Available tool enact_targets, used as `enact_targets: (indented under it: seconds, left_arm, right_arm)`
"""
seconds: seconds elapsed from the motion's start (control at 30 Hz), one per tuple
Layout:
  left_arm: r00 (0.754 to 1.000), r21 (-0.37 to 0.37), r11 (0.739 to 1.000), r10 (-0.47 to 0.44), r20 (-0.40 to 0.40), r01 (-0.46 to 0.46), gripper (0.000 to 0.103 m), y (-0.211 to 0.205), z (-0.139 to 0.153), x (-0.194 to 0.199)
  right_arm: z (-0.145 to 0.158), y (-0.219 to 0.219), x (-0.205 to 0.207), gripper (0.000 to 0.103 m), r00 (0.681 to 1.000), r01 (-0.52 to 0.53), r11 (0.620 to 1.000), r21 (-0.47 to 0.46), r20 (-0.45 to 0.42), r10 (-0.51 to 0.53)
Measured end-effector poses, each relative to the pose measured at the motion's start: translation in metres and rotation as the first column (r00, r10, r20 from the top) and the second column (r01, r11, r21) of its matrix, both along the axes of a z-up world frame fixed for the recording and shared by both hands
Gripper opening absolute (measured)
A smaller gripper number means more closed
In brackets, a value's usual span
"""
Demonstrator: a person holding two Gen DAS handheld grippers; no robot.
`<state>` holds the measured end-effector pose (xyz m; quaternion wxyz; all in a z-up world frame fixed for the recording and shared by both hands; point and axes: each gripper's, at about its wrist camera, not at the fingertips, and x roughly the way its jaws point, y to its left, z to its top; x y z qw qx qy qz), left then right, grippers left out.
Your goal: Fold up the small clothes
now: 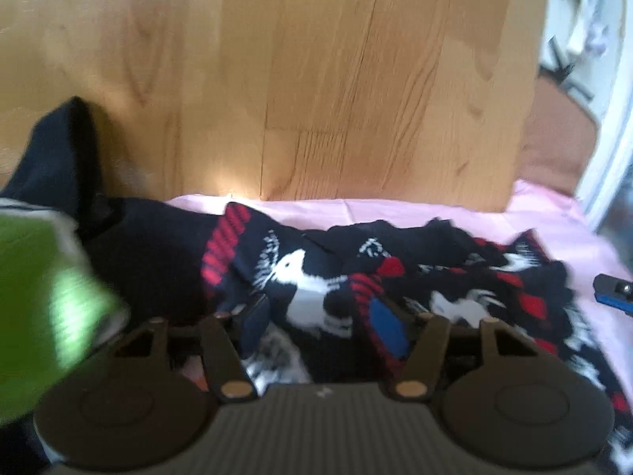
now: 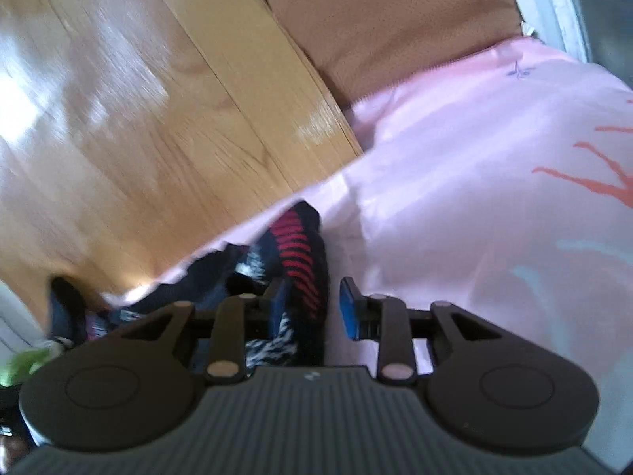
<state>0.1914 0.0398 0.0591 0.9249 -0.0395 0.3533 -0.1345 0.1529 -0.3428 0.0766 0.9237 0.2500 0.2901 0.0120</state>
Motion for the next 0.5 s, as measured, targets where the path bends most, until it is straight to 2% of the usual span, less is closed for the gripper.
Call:
enact_targets:
  seconds: [0.1,0.17,0.23,0.37,0.5]
  left_arm:
    - [0.999,0.008,1.000,-0.014,0.051,0.014,0.058,0.026,0.020,-0.049]
    - [0.999,0.019,1.000,-0.006,0.048,0.006,0.059,0.048,0.024,-0.088]
    - [1.000,0.031,0.999,0.007,0.012,-0.007,0.059,0.065,0.021,-0.119]
    - [0.995,0.036,0.999,0.038,-0.097,-0.035,0.059,0.087,0.009,-0.181]
    - [0.990,0.017,0.999,0.046,-0.132,-0.044,0.059,0.088,0.009,-0.238]
  right_arm:
    - [0.016,0.005,-0.034,0.034,0.997,-0.074,0.993,-0.088,0.027,0.077]
    - [0.016,0.004,-0.057,0.034,0.990,-0.138,0.988,-0.069,0.015,0.140]
    - [0.012,0.006,-0.083,0.033,0.982,-0.188,0.980,-0.063,-0.001,0.189]
    - [0.001,0.014,-0.121,0.032,0.979,-0.200,0.967,-0.159,-0.056,0.194]
    - [0.006,0.003,-0.149,0.032,0.972,-0.233,0.968,-0.097,-0.061,0.228]
